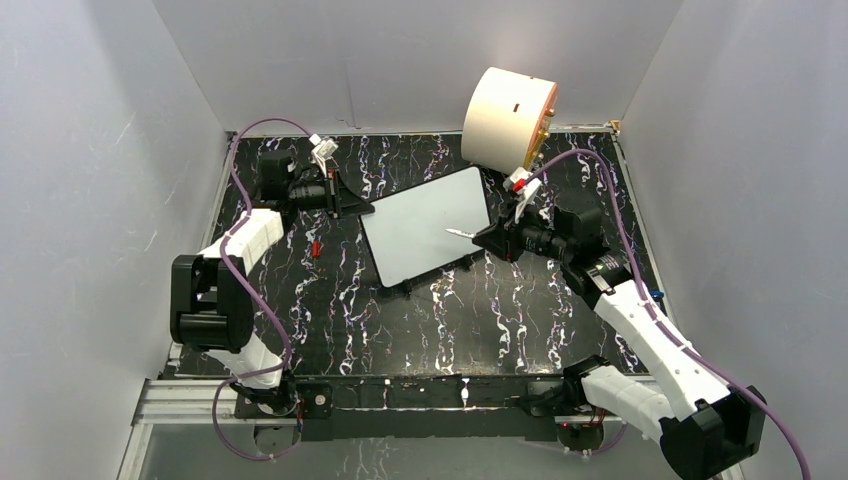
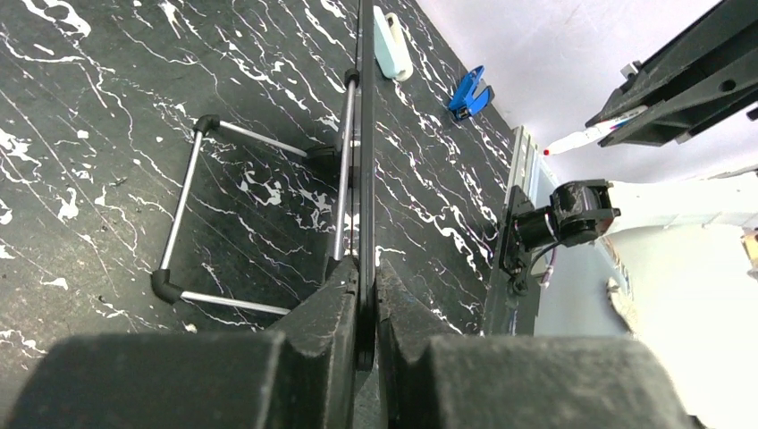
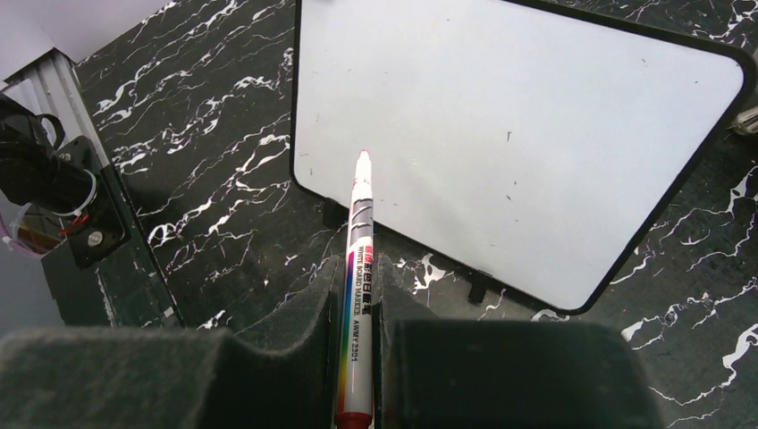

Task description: Write a sentence on the whiteboard

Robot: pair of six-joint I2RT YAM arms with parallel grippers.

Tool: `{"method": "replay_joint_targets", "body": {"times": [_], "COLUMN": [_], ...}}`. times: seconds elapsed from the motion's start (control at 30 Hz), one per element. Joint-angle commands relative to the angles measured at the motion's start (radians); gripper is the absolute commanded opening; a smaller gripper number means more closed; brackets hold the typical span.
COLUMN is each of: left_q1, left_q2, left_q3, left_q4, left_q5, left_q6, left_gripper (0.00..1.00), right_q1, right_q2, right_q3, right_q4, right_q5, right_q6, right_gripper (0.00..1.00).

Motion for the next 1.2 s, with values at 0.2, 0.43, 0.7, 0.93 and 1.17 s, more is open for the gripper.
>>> {"method": "replay_joint_targets", "body": {"times": [0.2,0.43,0.7,0.93,1.17], "left_q1": [-0.015,-0.024,-0.033,-0.041,-0.042], "left_q2": [-0.068,-0.081,-0.076,-0.076,-0.06], "left_q3": [-0.048,-0.048,-0.05,-0.039,-0.031], "left_q4": [-0.031,-0.093,-0.094,-0.095,-0.095], "left_q5": [0.012,-0.041,-0.061,-0.072,-0.074], "left_q6": [0.076,0.142,0.142,0.131,0.125], "left_gripper": [0.0,0.0,0.0,0.0,0.0], "right_q1": [0.057,0.165,0.336,0.429,0.481], "right_q2": [-0.016,0.001,0.106,0.18,0.207], "right_q3": [0.054,0.078,0.14,0.179,0.203], "right_q4": [0.061,0.035,-0.003,-0.007,-0.001], "right_q5": [0.039,0.227,0.48,0.625,0.674], "right_q6": [-0.001,-0.025,-0.062,-0.061,-0.058], "right_gripper": [0.0,0.0,0.0,0.0,0.0]}}
